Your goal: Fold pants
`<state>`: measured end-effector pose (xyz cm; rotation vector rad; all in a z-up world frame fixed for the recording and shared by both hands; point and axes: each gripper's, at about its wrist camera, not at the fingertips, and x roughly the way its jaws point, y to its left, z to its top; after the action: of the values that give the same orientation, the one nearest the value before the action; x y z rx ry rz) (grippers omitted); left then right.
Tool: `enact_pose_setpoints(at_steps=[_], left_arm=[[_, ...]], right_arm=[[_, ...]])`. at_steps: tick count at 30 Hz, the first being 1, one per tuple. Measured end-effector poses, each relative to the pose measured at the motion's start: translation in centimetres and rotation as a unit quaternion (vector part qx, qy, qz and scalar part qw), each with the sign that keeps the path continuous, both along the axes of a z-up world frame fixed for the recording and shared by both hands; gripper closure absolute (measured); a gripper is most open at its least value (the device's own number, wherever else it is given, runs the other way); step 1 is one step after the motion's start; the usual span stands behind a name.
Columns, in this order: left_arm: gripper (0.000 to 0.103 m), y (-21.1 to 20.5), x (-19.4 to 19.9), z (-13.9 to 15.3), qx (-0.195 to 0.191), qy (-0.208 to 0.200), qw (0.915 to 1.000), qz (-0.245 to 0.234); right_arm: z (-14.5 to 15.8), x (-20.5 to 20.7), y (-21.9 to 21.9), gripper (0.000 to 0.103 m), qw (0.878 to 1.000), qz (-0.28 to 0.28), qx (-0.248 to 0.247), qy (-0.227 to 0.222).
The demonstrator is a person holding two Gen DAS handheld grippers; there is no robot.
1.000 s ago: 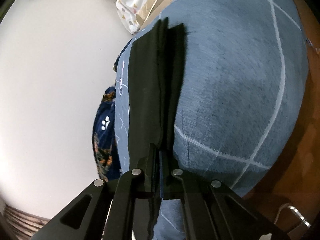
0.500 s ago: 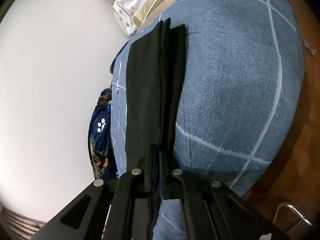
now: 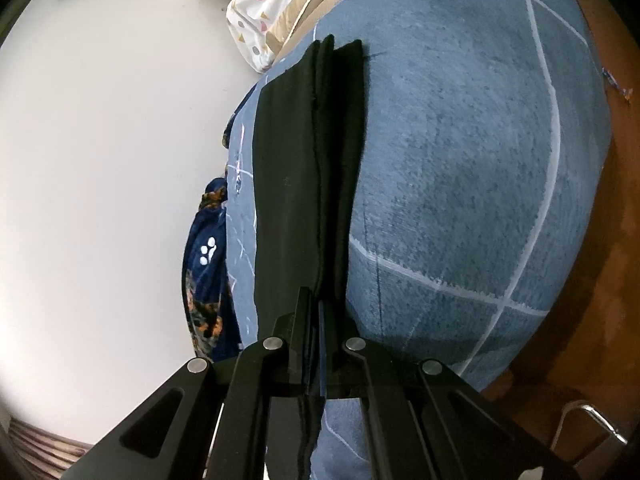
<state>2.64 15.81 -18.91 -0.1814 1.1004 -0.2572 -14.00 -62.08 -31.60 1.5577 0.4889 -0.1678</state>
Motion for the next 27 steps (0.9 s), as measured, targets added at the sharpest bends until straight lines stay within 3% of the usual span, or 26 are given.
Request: enact_pose_setpoints(at_steps=[4, 15, 19, 22, 27], left_arm=[[0.087, 1.3, -0.7, -2.0, -0.013, 0.028, 0.9993, 0.023], [0.090, 0.6, 1.3, -0.6, 0.023, -0.012, 0.9988, 0.042], [0.090, 1.1, 0.4, -2.3, 0.025, 0.009, 0.9989, 0.039], [0.090, 1.0, 0.0, -2.2, 0.020, 0.002, 0.9990, 0.041], [0.089, -0.3, -0.1, -2.3, 0.067, -0.010, 0.9975, 0.020]], right_arm=[[0.1, -0.1, 0.0, 0.103, 1.000, 0.001, 0.006, -0.002], [-0.2, 0.0, 0.3, 0.103, 1.000, 0.005, 0.017, -0.010], [-0.5, 0.0, 0.3, 0.103, 1.000, 0.004, 0.020, -0.018], [-0.6, 0.1, 0.1, 0.103, 1.000, 0.007, 0.022, -0.019], [-0.7, 0.2, -0.1, 0.103, 0.999, 0.009, 0.026, -0.019]])
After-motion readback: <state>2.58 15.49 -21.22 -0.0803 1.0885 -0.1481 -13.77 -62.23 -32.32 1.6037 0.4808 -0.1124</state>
